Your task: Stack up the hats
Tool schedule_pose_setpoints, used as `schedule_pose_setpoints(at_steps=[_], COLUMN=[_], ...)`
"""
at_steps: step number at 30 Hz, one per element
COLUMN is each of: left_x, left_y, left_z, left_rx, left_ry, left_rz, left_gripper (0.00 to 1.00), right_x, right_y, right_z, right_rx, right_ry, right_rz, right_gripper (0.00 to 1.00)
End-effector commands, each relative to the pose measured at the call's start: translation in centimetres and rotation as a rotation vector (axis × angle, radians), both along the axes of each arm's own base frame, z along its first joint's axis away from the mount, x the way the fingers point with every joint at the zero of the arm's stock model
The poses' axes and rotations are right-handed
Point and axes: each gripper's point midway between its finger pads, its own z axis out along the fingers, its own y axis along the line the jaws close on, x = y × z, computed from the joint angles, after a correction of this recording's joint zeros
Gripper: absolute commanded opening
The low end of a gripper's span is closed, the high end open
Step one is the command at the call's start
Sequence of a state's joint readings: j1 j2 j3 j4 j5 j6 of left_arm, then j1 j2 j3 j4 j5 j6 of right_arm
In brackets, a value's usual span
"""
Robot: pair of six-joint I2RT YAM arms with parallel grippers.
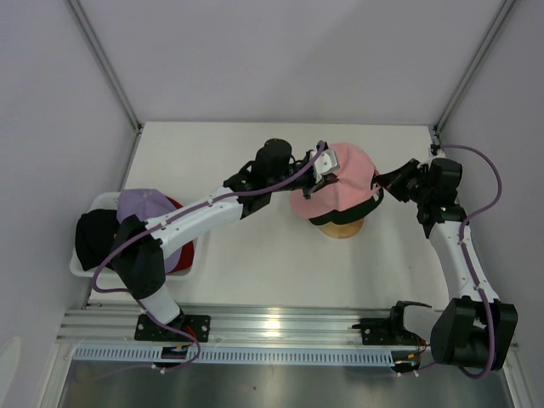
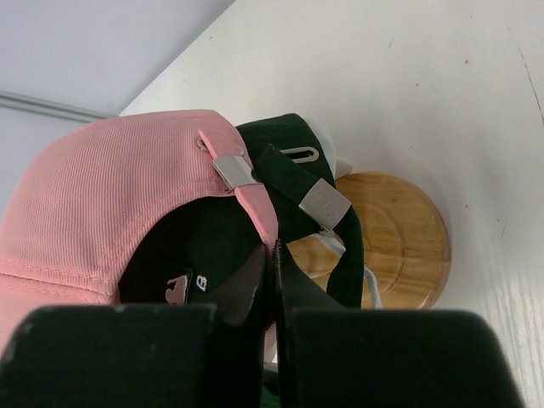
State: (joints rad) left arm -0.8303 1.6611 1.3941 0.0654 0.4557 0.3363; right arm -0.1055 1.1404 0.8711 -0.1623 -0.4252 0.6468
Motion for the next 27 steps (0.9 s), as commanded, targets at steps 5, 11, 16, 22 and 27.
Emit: schedule_pose_setpoints(at_steps=[5, 11, 16, 22, 27], left_x=[-0.9, 0.9, 4.3, 7.3, 8.0], left_y=[0.8, 5.1, 11.2, 14.2, 13.6], left_z=[3.6, 7.1, 4.7, -1.3, -5.7], left_rx=[-0.087, -0.209, -0.410, -0.521, -0.607], left_ry=[0.035, 0.205, 0.605, 0.881, 1.054], left_rz=[0.039, 0.293, 0.504, 0.661, 0.707], left_gripper=[0.62, 1.00, 0.99, 0.96, 0.97], right_x=[0.2, -0.5, -1.2, -2.1, -2.8], right_y=[-1.6, -1.7, -1.7, -1.9, -2.0], right_z=[2.9, 1.3, 0.9, -0.2, -1.5], right_rx=[-0.097, -0.101, -0.089, -0.102, -0.110], right_ry=[-0.069, -0.030, -0.036, -0.025, -0.007], right_rz=[-0.065, -0.077, -0.086, -0.101, -0.108], right_gripper=[0.00, 0.00, 0.00, 0.00, 0.00])
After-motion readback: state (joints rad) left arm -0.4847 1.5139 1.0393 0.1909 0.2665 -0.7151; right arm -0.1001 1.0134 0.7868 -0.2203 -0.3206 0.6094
